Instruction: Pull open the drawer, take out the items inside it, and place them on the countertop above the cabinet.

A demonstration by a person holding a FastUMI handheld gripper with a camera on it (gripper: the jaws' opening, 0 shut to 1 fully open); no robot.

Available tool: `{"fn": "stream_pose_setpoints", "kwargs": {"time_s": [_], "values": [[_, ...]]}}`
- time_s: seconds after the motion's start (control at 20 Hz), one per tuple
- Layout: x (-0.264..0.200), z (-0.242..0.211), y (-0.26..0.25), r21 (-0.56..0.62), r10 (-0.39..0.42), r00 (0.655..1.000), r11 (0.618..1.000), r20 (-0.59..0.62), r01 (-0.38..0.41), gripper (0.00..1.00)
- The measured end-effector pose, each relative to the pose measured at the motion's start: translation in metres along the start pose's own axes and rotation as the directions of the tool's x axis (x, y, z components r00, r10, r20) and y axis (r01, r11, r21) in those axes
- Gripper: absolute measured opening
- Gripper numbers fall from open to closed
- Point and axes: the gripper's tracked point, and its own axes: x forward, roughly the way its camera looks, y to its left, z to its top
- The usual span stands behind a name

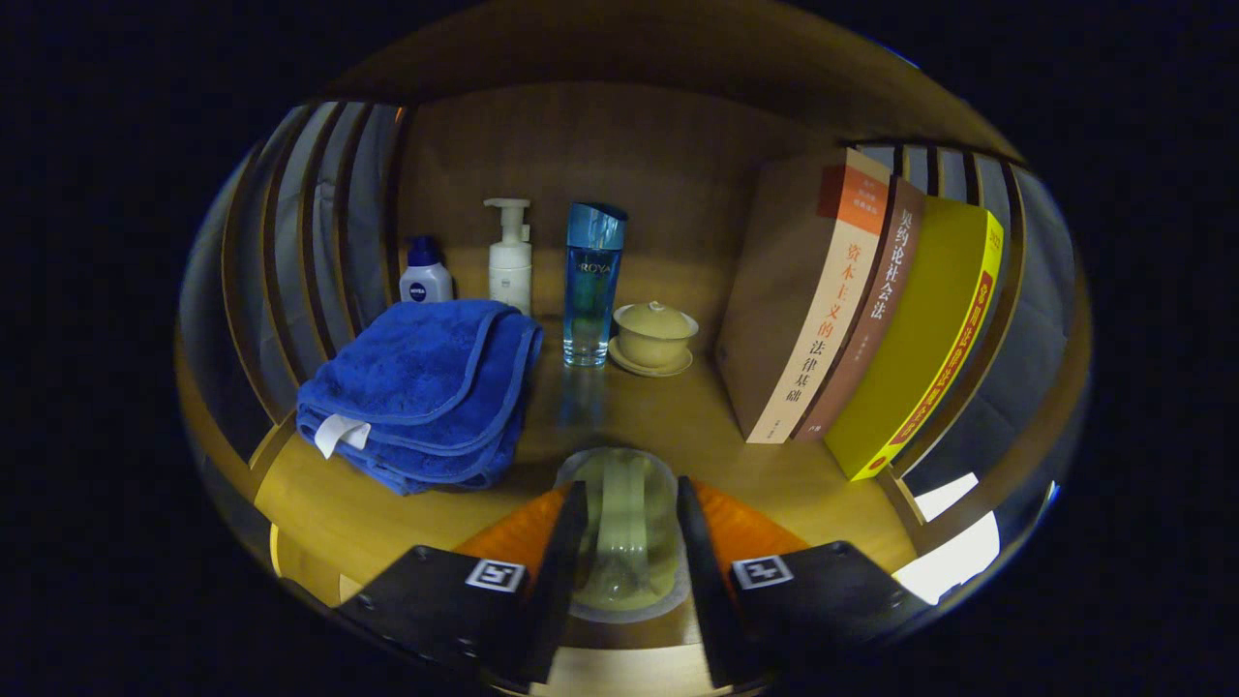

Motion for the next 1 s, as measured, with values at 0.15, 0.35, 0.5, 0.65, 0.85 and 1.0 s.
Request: {"fn": "stream_pose_setpoints", "kwargs": {"time_s": [0.15,0.35,0.5,0.65,0.85,1.0], "values": [[-0.007,0.012,0.000,0.000,-0.005,0.999,1.000,0.042,0.005,0.86],[-0.027,0.035,0.001,-0.005,-0.012,0.994,1.000,0.113,0.013,0.99],[-0.054,0.059,0.005,0.000,0.004,0.982,1.000,0.188,-0.004,0.99],[-0.087,0.078,0.015,0.001,0.034,0.966,0.999,0.256,-0.036,0.99],[-0.132,0.103,0.017,-0.003,0.053,0.935,0.998,0.351,-0.055,0.99],[-0.157,0.102,0.018,-0.020,0.063,0.925,0.998,0.374,-0.061,0.99]]}}
